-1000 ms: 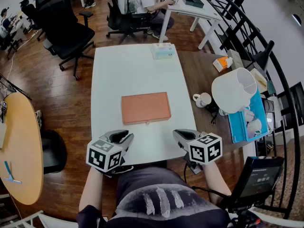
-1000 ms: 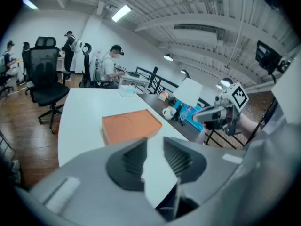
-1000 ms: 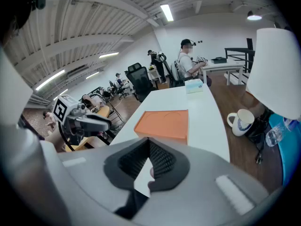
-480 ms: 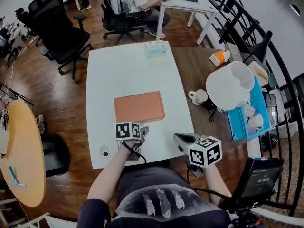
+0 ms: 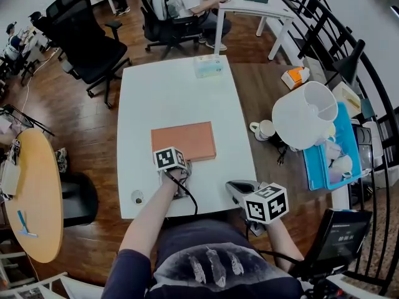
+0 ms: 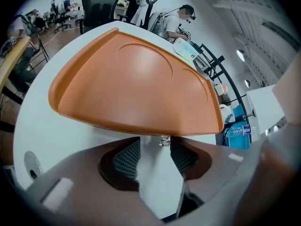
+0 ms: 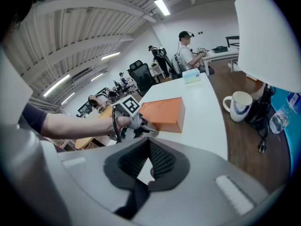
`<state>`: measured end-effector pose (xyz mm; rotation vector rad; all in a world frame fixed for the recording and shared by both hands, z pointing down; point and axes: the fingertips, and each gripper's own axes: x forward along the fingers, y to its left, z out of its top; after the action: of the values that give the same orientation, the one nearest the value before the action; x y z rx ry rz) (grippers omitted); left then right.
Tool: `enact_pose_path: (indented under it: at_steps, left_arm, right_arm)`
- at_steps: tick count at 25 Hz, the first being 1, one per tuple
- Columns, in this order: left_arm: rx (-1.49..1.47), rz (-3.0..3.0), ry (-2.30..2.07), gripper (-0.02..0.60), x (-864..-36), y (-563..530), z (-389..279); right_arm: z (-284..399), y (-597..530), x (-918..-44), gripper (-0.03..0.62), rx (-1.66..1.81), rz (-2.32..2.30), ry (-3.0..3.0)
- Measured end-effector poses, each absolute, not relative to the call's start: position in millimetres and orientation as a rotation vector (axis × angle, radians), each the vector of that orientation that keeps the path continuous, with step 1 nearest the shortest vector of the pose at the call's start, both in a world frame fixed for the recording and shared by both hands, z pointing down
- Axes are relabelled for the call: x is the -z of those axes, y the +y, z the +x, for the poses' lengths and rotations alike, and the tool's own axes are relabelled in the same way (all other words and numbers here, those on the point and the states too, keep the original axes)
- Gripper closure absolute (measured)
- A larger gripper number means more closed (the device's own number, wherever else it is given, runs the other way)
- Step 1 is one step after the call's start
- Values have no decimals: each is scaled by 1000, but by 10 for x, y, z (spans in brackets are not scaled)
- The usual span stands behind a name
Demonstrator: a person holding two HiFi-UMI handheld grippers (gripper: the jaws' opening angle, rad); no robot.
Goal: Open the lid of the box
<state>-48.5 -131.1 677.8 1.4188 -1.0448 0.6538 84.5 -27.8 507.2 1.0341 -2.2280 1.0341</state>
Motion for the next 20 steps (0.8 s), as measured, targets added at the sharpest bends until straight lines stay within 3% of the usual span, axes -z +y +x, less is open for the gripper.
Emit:
enact_pose_path:
  at_steps: [4,6,20]
  left_arm:
    - [-672,1442,-1041,418,-6736,-1318,-424]
    - [-711,1459,-1038,497,-6719,-1325,-371]
    - [-649,1439,-1016,499,-6721,-1166,-371]
  right_arm:
    - [874,-280,-5061,591,-1033,1012,-2239]
    - [899,-289,-5065,591,-1028,1004,-2242]
    - [980,-300,-5096,589,-1024,963,-2256]
